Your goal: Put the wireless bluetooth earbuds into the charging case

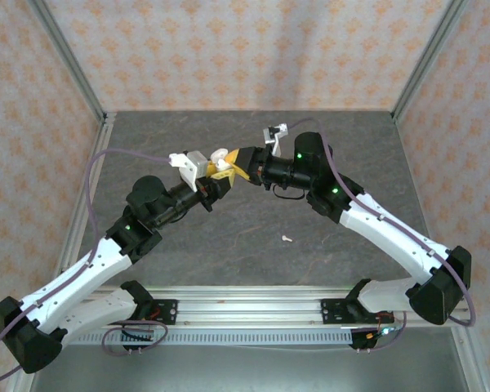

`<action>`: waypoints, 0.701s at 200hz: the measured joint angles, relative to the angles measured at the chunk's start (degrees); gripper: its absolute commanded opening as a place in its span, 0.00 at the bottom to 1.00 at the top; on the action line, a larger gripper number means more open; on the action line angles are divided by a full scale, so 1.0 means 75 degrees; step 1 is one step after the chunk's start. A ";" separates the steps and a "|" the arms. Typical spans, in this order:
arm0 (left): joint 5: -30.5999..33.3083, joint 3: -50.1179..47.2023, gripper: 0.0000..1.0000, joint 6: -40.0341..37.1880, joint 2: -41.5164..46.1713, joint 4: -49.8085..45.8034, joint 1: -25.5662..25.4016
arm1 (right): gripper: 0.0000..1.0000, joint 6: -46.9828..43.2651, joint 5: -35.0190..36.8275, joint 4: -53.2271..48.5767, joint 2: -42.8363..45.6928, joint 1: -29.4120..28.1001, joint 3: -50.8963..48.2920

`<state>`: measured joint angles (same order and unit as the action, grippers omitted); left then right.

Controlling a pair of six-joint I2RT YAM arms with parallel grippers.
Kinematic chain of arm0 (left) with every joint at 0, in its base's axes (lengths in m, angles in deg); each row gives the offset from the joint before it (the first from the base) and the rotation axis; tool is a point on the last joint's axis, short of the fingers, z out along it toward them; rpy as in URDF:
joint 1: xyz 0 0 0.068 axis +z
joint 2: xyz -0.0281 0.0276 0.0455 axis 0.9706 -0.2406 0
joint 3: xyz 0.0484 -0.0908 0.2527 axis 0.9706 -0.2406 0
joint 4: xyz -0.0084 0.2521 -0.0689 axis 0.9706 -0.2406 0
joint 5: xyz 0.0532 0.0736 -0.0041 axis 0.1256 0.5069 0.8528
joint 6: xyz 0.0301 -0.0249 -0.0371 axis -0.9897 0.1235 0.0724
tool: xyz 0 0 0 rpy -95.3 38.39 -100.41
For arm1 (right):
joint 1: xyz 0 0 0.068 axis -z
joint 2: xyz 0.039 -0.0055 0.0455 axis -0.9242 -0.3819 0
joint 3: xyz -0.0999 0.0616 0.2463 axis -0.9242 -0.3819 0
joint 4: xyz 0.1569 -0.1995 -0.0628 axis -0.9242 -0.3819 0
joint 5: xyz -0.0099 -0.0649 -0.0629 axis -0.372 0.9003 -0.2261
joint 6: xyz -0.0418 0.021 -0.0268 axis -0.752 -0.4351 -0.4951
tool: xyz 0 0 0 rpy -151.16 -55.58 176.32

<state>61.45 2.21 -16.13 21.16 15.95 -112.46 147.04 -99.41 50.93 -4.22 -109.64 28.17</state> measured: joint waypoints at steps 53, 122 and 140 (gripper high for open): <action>0.0003 0.0000 0.29 0.0000 0.0003 0.0044 0.0000 | 0.08 -0.0020 -0.0055 -0.0003 0.0000 0.0000 -0.0041; 0.0029 -0.0012 0.03 0.0044 0.0026 -0.0047 0.0000 | 0.15 -0.0423 -0.0073 -0.0137 0.0003 0.0003 -0.0041; 0.0026 -0.0047 0.00 0.0009 0.0070 -0.0149 0.0000 | 0.23 -0.0624 -0.0082 -0.0291 0.0020 0.0000 -0.0041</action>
<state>61.65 1.86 -16.07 21.68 14.83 -112.46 142.36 -100.03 48.75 -4.07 -109.64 27.87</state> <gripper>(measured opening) 0.201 0.214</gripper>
